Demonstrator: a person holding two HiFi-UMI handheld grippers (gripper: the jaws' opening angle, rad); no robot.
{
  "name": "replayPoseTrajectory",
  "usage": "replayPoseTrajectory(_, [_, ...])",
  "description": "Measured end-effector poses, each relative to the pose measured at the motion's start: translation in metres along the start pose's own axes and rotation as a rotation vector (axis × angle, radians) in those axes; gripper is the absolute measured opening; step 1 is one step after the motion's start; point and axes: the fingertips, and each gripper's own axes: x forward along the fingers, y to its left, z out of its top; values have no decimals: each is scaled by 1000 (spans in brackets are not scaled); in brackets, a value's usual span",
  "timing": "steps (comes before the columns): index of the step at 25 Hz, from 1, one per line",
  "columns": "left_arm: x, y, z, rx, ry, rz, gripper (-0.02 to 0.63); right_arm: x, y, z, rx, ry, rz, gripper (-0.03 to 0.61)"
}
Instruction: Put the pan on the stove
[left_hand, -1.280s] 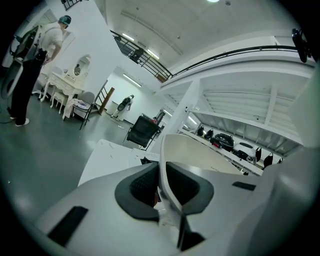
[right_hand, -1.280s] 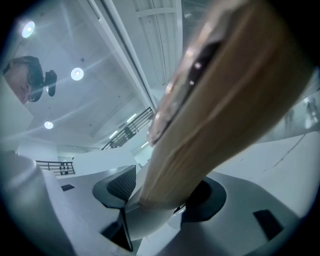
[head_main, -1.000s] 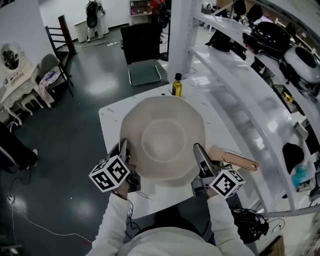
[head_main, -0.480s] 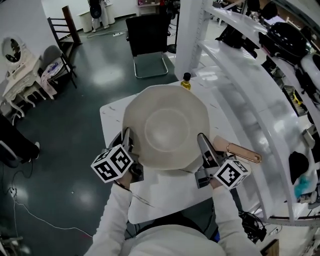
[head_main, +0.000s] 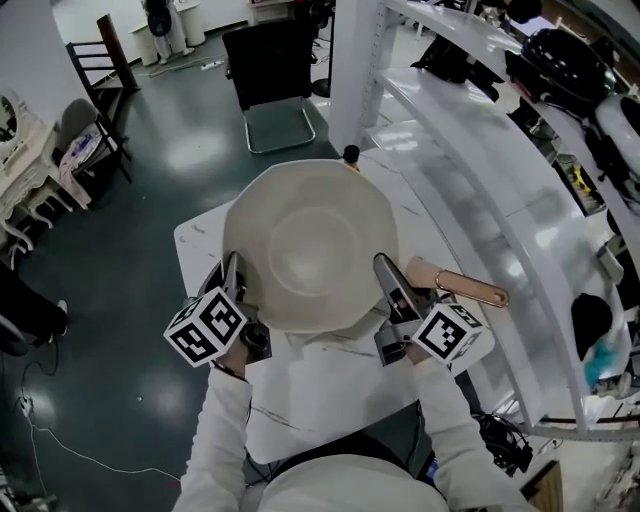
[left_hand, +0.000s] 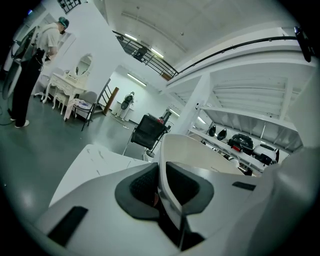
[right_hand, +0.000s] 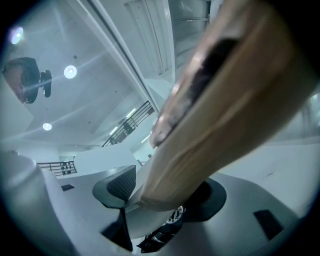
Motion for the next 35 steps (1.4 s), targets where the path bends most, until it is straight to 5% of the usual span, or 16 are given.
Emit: replayPoseTrajectory(35, [67, 7, -20, -7, 22, 26, 52, 39, -65, -6, 46, 27, -22, 288])
